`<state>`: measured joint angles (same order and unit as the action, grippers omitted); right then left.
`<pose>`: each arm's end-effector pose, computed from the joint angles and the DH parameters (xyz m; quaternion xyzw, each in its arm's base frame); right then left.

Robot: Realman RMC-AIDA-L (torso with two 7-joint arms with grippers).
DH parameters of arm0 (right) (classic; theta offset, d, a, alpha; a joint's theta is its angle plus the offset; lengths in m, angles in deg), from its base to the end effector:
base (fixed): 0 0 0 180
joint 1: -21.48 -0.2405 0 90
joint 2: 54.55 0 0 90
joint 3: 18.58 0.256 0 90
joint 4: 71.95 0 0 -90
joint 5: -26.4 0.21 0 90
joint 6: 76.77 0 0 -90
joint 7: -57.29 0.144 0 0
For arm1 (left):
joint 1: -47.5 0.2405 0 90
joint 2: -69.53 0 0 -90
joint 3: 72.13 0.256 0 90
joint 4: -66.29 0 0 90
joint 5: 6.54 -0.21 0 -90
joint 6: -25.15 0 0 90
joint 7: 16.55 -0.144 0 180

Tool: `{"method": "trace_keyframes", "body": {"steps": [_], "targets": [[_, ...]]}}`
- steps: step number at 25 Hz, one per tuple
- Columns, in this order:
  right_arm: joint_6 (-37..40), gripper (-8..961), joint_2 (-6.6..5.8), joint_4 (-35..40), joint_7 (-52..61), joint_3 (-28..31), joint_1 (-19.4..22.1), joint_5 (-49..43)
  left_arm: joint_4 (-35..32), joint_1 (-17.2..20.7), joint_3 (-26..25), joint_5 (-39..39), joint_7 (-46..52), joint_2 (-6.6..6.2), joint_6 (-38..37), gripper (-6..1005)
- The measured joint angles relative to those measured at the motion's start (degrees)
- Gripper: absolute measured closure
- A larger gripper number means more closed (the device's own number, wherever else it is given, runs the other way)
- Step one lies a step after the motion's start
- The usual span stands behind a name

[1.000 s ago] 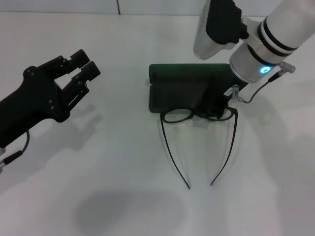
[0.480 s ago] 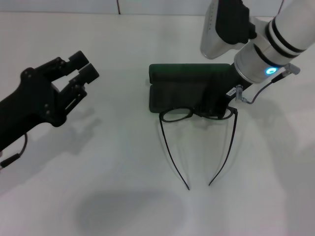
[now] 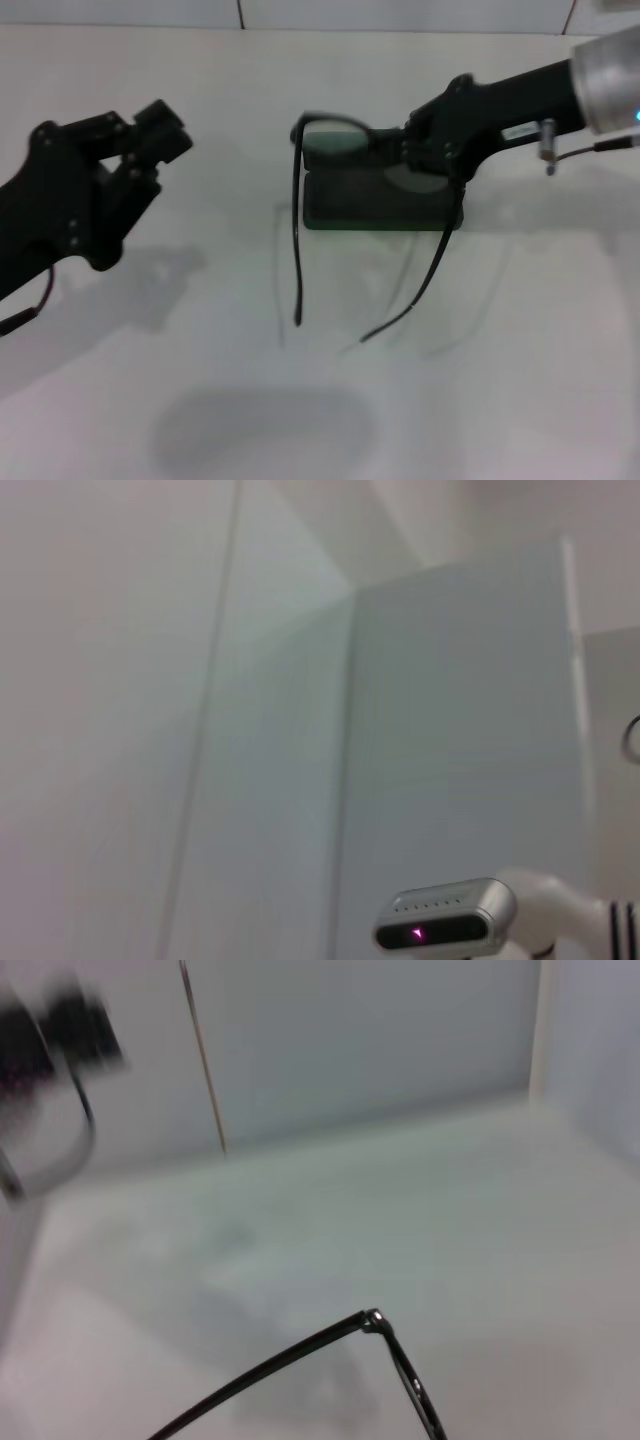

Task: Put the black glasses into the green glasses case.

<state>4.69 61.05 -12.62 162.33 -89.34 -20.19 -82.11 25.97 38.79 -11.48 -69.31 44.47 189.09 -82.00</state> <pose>0.1157 0.3849 -0.0006 -0.9857 0.0843 0.1283 0.0691 -0.2506 0.2370 0.0452 -0.8133 -0.0713 -0.5382 0.2095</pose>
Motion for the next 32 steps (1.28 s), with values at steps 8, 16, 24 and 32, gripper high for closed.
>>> {"method": "trace_keyframes", "body": {"steps": [8, 16, 24, 32], "targets": [[2.98, 883, -0.16, -4.87, -13.26, 2.51, 8.86, 19.88, 5.55, -10.58, 3.5, -5.72, 0.1, 0.01, -1.02, 931], [6.46, 884, 0.23, -8.43, -14.11, 2.28, 8.81, 23.05, 13.81, -18.88, 6.7, -7.26, -3.1, 0.13, -0.3, 944], [8.22, 884, 0.24, -9.26, -14.7, 2.0, 8.19, 24.71, 15.71, -19.15, 6.76, -7.44, -3.92, 0.28, 1.96, 943], [10.36, 884, 0.15, -11.97, -15.39, 1.81, 5.95, 24.77, 16.84, -19.27, 6.76, -7.23, -3.91, 0.42, 3.14, 943]]}}
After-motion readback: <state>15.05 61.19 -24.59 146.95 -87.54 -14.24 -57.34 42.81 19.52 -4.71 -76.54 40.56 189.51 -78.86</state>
